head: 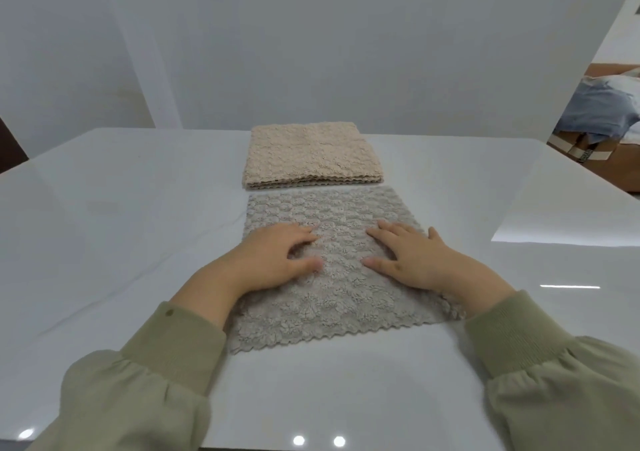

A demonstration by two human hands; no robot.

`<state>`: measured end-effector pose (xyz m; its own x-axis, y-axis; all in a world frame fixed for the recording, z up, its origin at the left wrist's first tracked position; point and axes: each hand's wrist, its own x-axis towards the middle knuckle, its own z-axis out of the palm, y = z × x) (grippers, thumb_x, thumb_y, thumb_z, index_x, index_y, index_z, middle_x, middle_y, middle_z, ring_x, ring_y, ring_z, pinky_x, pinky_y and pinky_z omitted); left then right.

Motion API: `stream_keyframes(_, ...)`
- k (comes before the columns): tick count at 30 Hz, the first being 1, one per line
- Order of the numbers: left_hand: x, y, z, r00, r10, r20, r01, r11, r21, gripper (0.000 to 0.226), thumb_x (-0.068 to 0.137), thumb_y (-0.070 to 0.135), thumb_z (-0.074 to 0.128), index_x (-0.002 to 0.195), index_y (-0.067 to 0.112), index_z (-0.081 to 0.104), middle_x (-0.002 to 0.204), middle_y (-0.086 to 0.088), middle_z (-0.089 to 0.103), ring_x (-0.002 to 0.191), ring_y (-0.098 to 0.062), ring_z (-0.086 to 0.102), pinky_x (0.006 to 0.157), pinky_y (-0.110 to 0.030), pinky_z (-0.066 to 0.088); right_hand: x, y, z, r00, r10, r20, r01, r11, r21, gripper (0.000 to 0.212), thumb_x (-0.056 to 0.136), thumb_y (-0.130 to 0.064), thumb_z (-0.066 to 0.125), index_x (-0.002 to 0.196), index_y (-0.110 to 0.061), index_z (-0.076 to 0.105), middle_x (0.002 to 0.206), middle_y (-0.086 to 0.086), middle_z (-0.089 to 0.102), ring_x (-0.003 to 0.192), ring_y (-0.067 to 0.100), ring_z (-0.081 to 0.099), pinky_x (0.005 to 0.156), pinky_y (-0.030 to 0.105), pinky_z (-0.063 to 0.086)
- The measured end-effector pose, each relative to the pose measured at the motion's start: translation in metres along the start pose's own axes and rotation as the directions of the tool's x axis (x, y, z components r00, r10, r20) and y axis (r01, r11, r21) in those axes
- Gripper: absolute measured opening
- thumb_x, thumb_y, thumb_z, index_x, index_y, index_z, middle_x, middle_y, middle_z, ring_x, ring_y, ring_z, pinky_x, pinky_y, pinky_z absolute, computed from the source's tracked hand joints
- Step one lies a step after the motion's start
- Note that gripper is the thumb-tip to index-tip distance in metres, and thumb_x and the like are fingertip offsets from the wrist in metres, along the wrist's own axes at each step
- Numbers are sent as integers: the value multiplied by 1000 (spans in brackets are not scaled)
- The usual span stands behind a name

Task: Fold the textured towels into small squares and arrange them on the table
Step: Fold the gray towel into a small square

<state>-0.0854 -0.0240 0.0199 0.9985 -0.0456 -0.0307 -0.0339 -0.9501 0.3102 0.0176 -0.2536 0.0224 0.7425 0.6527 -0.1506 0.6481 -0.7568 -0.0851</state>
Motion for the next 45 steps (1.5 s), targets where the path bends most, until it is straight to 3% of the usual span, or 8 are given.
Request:
stream_keyframes(3, 3, -1, 1, 968, -3, -253, -20, 996, -91, 53, 92, 52, 42, 138, 25, 45, 138, 5, 48, 131, -14, 36, 106, -33, 31, 3, -5, -5, 969, -22, -247, 31, 999, 35, 51, 95, -55, 30, 133, -25, 46, 137, 1, 47, 130, 24, 39, 110, 52, 23)
stream_keyframes(8, 13, -7, 14, 996, -90, 26, 82, 974, 213, 74, 85, 71, 19, 149, 38, 3, 158, 9, -4, 146, -17, -8, 117, -50, 0, 16, -16, 9, 999, -45, -29, 44, 998, -36, 66, 94, -61, 21, 151, -32, 4, 160, -2, -4, 146, 23, -2, 115, 54, 0)
stream_keyframes(15, 26, -45, -2, 866, -230, -443, 83, 942, -325, 32, 93, 33, 53, 121, 20, 62, 121, 0, 62, 107, -13, 53, 92, -31, 43, 28, 11, -22, 997, -14, -71, 24, 989, 143, 50, 97, -48, 36, 129, -12, 49, 132, 9, 51, 115, 23, 51, 100, 40, 41)
stream_keyframes(27, 57, -72, -3, 812, -356, -463, 276, 932, -233, 29, 89, 15, 53, 112, 19, 69, 117, 0, 64, 116, -22, 47, 93, -36, 42, 101, 23, -18, 986, 15, -167, -4, 998, 64, 42, 98, -42, 39, 131, -18, 49, 134, 6, 51, 121, 29, 42, 100, 45, 39)
stream_keyframes(32, 63, -79, -8, 762, -414, -498, 283, 904, -319, 20, 89, 14, 55, 94, 17, 74, 102, -1, 66, 86, -17, 54, 76, -28, 43, 107, 50, -11, 873, 210, -440, 5, 898, 439, 24, 95, -18, 50, 98, -7, 71, 106, 10, 69, 97, 24, 58, 80, 25, 38)
stream_keyframes(35, 68, -84, -9, 719, -450, -530, 364, 893, -264, 20, 90, 18, 56, 103, 14, 71, 106, -7, 64, 97, -23, 56, 76, -31, 42, 106, 59, -5, 793, 338, -507, -58, 870, 490, 25, 93, -9, 48, 105, -4, 69, 109, 13, 68, 103, 28, 57, 80, 24, 36)
stream_keyframes(39, 71, -84, -6, 721, -479, -500, 444, 874, -197, 27, 92, 23, 53, 111, 11, 67, 114, -13, 56, 110, -29, 47, 83, -36, 41, 115, 59, 2, 885, 223, -409, -102, 949, 297, 39, 95, -17, 45, 134, -11, 49, 129, 15, 57, 124, 33, 43, 102, 40, 35)
stream_keyframes(45, 72, -84, -6, 726, -485, -488, 439, 873, -214, 24, 91, 23, 53, 109, 14, 67, 114, -11, 56, 113, -29, 44, 87, -36, 39, 117, 61, 2, 910, 166, -379, -67, 963, 262, 44, 94, -13, 46, 138, -13, 44, 132, 12, 55, 125, 31, 44, 107, 41, 32)
